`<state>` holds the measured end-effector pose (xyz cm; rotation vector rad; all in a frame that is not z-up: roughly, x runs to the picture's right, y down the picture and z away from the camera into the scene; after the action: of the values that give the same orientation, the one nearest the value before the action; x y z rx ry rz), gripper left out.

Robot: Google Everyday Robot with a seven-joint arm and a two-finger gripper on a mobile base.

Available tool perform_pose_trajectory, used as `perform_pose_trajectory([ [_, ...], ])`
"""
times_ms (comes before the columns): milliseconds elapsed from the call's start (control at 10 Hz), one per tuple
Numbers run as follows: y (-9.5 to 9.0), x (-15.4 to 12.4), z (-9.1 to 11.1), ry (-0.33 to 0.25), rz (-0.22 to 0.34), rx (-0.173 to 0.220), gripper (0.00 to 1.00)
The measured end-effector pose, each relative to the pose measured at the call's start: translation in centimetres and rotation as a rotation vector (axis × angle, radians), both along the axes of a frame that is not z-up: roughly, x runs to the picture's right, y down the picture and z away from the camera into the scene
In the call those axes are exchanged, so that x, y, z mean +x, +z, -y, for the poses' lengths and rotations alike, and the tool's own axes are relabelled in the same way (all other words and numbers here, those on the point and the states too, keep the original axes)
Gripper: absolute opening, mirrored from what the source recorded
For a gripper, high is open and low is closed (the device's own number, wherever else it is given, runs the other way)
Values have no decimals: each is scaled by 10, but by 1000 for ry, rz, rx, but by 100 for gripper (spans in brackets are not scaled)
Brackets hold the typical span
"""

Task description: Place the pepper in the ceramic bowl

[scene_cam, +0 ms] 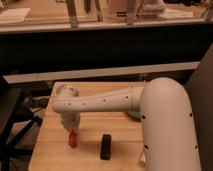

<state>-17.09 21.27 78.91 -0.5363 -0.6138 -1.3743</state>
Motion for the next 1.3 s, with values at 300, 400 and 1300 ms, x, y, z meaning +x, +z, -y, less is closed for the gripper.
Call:
perform_pose_trajectory([
  [300, 8, 20, 21, 17, -22, 15, 2],
  [400, 10, 24, 26, 21, -28, 21, 2],
  [1300, 28, 55, 80, 101, -64, 75, 2],
])
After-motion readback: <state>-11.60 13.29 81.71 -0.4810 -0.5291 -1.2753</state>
